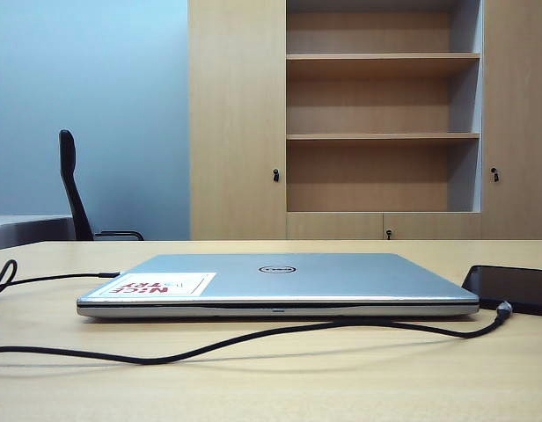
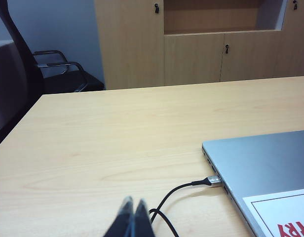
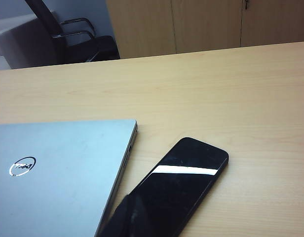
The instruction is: Pick up the charging cable and the phone, plug the charging cable into the charging port on the phone, and finally place them back on the table.
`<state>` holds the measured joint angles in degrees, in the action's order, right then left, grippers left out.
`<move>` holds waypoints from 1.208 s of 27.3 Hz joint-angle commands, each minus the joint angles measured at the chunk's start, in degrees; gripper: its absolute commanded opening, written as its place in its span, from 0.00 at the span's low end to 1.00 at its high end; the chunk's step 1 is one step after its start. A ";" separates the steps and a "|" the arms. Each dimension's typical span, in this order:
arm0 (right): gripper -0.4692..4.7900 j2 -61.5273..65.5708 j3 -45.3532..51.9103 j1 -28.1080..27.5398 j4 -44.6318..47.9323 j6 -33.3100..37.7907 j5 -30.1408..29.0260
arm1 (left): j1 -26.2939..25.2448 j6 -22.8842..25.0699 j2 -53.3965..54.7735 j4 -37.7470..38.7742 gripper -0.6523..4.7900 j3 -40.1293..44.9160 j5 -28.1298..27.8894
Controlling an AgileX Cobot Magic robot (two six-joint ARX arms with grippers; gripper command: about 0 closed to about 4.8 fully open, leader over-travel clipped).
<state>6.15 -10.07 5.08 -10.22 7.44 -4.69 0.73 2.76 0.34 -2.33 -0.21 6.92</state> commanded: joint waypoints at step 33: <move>0.08 -6.32 10.01 -5.79 16.44 -3.17 6.03 | 0.02 0.02 0.00 -0.74 0.11 0.02 0.11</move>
<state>0.01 -0.43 -0.67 5.19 4.45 1.26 0.73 2.79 0.34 -2.35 -0.21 6.92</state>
